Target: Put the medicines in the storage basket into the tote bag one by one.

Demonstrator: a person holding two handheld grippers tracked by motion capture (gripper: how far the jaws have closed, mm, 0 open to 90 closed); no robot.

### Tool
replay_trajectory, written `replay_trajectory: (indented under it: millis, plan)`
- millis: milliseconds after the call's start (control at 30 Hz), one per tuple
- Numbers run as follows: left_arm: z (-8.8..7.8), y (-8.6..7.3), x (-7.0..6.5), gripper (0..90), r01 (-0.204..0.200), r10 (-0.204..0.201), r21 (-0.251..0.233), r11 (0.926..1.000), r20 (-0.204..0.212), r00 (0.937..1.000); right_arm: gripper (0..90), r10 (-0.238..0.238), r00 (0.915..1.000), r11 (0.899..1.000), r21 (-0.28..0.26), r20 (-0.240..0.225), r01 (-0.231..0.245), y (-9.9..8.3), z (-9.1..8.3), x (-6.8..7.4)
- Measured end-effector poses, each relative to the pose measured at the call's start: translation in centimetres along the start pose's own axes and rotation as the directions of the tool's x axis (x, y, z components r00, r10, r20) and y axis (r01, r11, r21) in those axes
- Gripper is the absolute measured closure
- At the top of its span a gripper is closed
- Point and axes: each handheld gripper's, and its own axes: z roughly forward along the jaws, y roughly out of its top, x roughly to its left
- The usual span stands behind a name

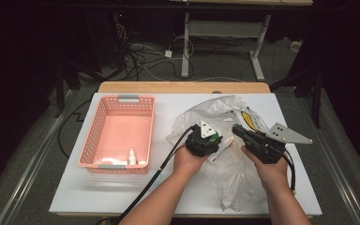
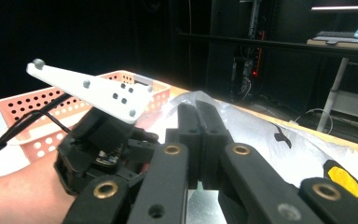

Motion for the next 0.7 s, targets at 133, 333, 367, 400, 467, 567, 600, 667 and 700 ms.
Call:
replay_trajectory:
  millis: [133,333,367,400,467,567,600,667,700]
  plan:
    - [0.8,-0.3,0.2,50.4,0.006,-0.006,0.006,1.0000,-0.003,1.0000,90.0,-0.008,1.0000,1.000,0.010,-0.003,0.008,-0.2,0.2,-0.1]
    - [1.6,-0.7,0.6,50.3,0.044,-0.044,0.016,0.9989,0.008,0.9990,90.0,-0.005,1.0000,1.000,0.012,-0.003,0.005,-0.2,0.3,-0.1]
    - [1.7,-0.7,0.7,50.3,0.042,-0.042,0.022,0.9989,0.006,0.9991,90.0,-0.005,1.0000,1.000,0.014,-0.004,0.005,-0.2,0.3,-0.1]
    - [1.8,-0.8,0.7,50.3,0.042,-0.043,0.026,0.9988,0.007,0.9991,90.0,-0.005,1.0000,1.000,0.014,-0.004,0.005,-0.3,0.3,-0.1]
    - [2.0,-0.9,0.8,50.2,0.045,-0.046,0.031,0.9985,0.003,0.9990,90.0,-0.003,1.0000,1.000,0.016,-0.004,0.003,-0.3,0.3,-0.1]
    - [2.2,-1.0,0.9,50.1,0.045,-0.045,0.034,0.9984,0.005,0.9990,90.0,-0.006,1.0000,1.000,0.015,-0.003,0.006,-0.3,0.3,-0.1]
    - [2.2,-1.0,0.9,50.0,0.048,-0.049,0.032,0.9983,0.006,0.9988,90.0,-0.007,1.0000,1.000,0.017,-0.004,0.007,-0.3,0.3,0.0]
    - [2.3,-1.1,1.0,50.0,0.049,-0.049,0.029,0.9984,0.004,0.9988,90.0,-0.005,1.0000,1.000,0.017,-0.006,0.005,-0.3,0.3,0.0]
    - [2.4,-1.1,1.0,50.0,0.048,-0.048,0.027,0.9985,0.005,0.9988,90.0,-0.004,1.0000,1.000,0.016,-0.006,0.005,-0.3,0.3,0.0]
